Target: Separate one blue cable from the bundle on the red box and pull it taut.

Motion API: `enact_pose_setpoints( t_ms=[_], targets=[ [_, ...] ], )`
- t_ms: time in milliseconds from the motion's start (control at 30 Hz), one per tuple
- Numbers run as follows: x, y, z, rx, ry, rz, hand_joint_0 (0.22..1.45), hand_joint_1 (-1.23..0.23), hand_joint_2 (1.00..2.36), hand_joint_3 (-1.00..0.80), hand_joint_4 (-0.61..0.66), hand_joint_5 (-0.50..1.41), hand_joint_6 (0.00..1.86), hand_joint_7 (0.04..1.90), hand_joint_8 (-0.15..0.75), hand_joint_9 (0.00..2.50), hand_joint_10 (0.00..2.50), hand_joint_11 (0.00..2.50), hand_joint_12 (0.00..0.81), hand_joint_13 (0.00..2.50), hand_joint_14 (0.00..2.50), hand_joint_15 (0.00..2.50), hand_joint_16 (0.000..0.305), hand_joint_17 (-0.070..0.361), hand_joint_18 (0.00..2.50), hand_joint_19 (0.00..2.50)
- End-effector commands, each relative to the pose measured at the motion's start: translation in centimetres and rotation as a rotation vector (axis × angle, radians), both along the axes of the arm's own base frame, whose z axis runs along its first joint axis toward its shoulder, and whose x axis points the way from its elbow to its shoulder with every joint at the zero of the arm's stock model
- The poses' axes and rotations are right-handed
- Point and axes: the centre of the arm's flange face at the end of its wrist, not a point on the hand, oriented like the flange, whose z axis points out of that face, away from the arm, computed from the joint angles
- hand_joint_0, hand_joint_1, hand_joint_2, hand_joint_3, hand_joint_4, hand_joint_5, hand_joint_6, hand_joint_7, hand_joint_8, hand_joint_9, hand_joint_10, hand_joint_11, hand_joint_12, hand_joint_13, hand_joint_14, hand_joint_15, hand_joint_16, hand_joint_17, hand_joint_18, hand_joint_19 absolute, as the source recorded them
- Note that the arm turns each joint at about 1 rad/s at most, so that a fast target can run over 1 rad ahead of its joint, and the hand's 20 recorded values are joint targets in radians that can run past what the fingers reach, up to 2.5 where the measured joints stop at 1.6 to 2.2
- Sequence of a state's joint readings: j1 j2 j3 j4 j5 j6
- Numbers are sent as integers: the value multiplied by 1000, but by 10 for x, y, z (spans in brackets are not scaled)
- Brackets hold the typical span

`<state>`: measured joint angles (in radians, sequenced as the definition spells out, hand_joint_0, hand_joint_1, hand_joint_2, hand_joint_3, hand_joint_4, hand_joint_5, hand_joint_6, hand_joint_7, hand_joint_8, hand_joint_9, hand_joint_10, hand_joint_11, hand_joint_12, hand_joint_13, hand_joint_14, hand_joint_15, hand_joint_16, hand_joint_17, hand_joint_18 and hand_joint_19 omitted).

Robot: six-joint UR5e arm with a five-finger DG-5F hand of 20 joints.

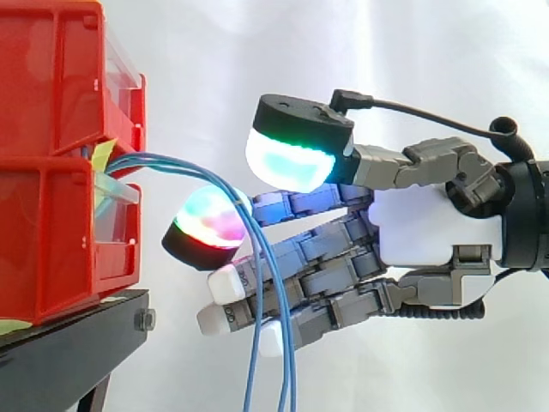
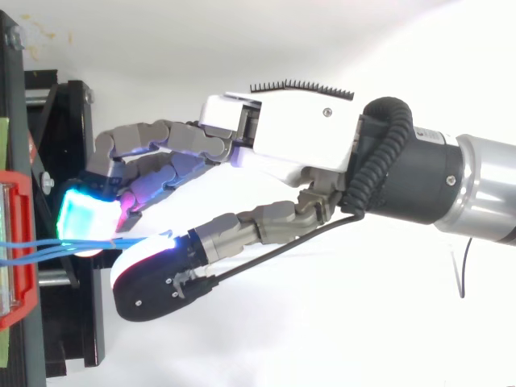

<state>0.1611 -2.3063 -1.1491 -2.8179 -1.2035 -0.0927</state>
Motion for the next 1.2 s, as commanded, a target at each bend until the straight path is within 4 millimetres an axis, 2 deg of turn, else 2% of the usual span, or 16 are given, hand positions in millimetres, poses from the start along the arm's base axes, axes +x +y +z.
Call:
enact_pose_setpoints(
  t_ms=[0,200,433,633,667,767,1167],
  targets=[
    [0,0,1,1,-1,1,575,-639,1000,-500,262,-97,503,1209,317,682,9,326,359,419,7,186,49,110,524,468],
    [0,0,-1,2,2,1,578,-622,1000,-500,249,-74,503,1318,331,728,9,336,358,443,6,180,48,109,544,449],
    [0,0,-1,1,1,-1,628,-713,1006,-426,228,-68,505,1492,326,738,9,343,354,449,5,181,48,107,557,458],
    [-1,0,-2,-4,12,1,627,-733,1012,-337,212,-89,579,1435,325,726,9,358,355,452,5,182,48,108,571,456],
    [-2,0,-3,-5,18,1,619,-736,1015,-290,206,-101,630,1342,329,725,11,361,356,447,7,180,48,108,571,456],
    [-2,0,-3,-6,25,1,607,-742,1020,-207,182,-109,672,1291,329,710,9,360,353,434,5,175,48,109,573,456],
    [-3,1,-4,-3,30,2,623,-787,1024,-44,184,-126,672,1263,313,635,9,361,340,362,5,152,48,107,557,457]
  ],
)
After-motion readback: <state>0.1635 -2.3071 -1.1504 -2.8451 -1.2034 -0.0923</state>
